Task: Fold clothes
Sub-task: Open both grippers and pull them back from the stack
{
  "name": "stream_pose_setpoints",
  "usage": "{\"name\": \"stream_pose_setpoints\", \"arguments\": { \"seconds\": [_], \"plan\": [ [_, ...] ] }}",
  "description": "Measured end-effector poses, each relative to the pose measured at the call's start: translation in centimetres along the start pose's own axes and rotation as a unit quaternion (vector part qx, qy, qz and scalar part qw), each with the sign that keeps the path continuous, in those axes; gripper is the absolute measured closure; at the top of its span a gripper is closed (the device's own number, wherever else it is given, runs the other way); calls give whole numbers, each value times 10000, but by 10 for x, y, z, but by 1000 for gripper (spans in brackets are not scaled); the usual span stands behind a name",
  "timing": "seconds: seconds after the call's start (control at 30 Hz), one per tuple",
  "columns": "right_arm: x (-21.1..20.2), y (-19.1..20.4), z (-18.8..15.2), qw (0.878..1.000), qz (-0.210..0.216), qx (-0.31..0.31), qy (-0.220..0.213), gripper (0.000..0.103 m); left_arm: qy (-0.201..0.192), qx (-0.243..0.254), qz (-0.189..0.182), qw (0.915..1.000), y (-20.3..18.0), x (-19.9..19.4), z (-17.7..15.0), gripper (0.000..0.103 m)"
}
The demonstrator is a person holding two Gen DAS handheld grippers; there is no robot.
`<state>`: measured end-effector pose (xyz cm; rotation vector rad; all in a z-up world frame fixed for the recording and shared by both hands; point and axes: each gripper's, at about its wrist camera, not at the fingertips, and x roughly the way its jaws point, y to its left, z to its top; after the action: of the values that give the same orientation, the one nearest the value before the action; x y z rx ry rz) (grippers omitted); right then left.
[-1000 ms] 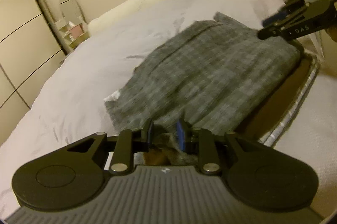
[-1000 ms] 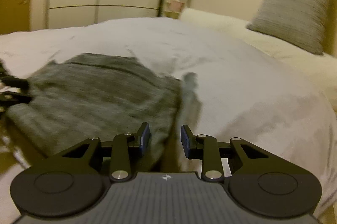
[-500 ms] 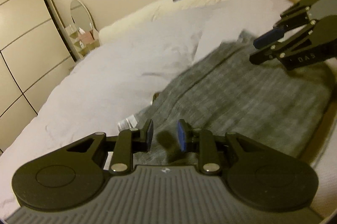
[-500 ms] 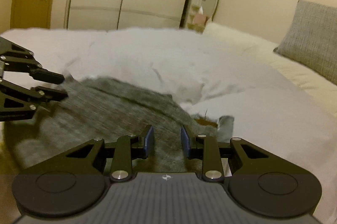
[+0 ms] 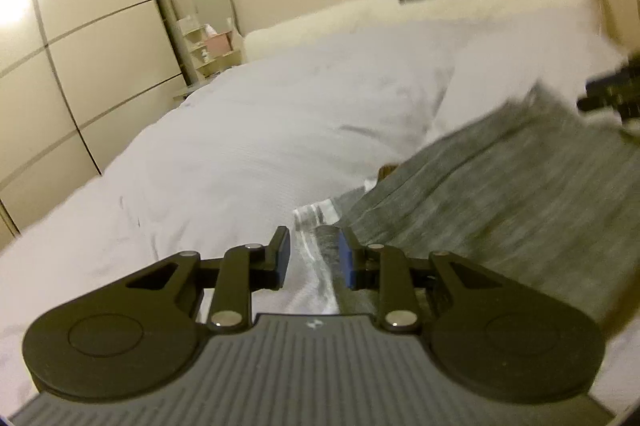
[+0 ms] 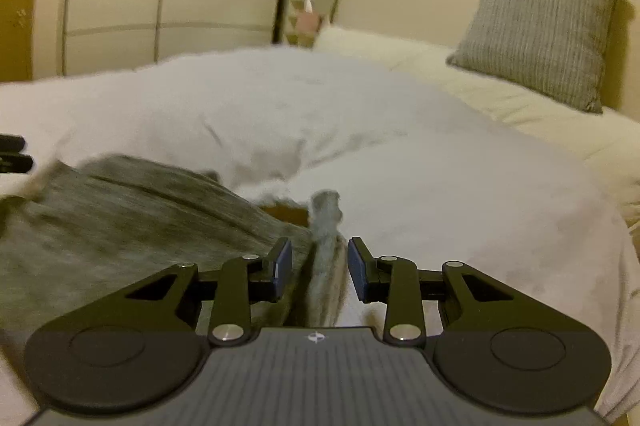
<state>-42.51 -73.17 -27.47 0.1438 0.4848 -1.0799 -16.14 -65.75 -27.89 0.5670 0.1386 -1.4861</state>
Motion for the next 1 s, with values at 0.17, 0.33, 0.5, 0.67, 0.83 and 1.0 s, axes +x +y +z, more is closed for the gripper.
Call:
{"name": "stream_pose_setpoints", "arguments": {
  "seconds": [0.17, 0.33, 0.5, 0.67, 0.83, 1.0],
  "plan": [
    [-41, 22, -27, 9993, 363, -114, -23, 70, 86, -108, -489, 9987, -20, -32, -22, 80],
    [-47, 22, -44, 9988, 363, 23, 314, 69, 351, 125, -384, 9986, -31, -30, -37, 80],
    [-85, 23, -44, 9975, 402, 541, 207, 63, 355, -439, -284, 9980, -23, -65, -48, 80],
    [-113, 48, -68, 9924, 541, 1066, 278, 46, 326, -1072, -304, 9932, -31, -111, -73, 67],
    [-114, 69, -102, 9865, 557, 1390, 658, 46, 666, -1094, -616, 9899, -62, -118, -96, 59],
    [-109, 81, -121, 9865, 398, 1305, 901, 45, 796, -961, -600, 9904, -79, -111, -121, 53]
  ]
}}
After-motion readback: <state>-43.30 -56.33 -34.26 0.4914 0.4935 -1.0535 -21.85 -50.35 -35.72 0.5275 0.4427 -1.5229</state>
